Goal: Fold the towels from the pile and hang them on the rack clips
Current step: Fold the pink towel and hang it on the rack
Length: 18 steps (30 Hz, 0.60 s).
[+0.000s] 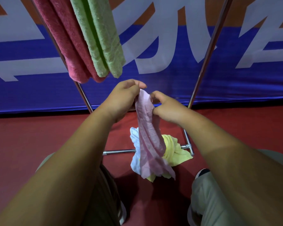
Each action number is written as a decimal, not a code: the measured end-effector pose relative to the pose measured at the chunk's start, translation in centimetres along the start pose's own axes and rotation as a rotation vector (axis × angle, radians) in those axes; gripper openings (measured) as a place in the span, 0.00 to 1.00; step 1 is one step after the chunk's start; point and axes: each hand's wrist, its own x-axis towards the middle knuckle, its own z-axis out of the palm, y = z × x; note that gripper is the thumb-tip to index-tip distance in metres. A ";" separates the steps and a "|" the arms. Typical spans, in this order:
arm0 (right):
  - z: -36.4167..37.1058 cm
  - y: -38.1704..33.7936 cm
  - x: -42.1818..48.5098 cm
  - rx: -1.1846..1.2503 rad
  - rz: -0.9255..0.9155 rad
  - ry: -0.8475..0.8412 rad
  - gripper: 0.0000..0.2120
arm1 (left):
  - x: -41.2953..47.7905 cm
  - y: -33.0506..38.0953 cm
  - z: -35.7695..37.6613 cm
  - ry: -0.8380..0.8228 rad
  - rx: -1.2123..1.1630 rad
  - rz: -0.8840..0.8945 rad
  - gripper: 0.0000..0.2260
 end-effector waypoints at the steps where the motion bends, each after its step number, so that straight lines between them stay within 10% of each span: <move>1: 0.0 -0.3 -0.2 0.046 -0.003 -0.037 0.20 | -0.2 0.1 -0.1 -0.028 -0.013 -0.003 0.14; 13: -0.4 -1.9 -0.7 0.506 -0.158 -0.001 0.27 | -0.7 3.2 -1.7 0.151 -0.106 0.375 0.09; 18: -0.6 -1.9 -0.4 0.486 -0.151 0.135 0.15 | -0.6 3.5 -3.1 0.297 -0.127 0.400 0.08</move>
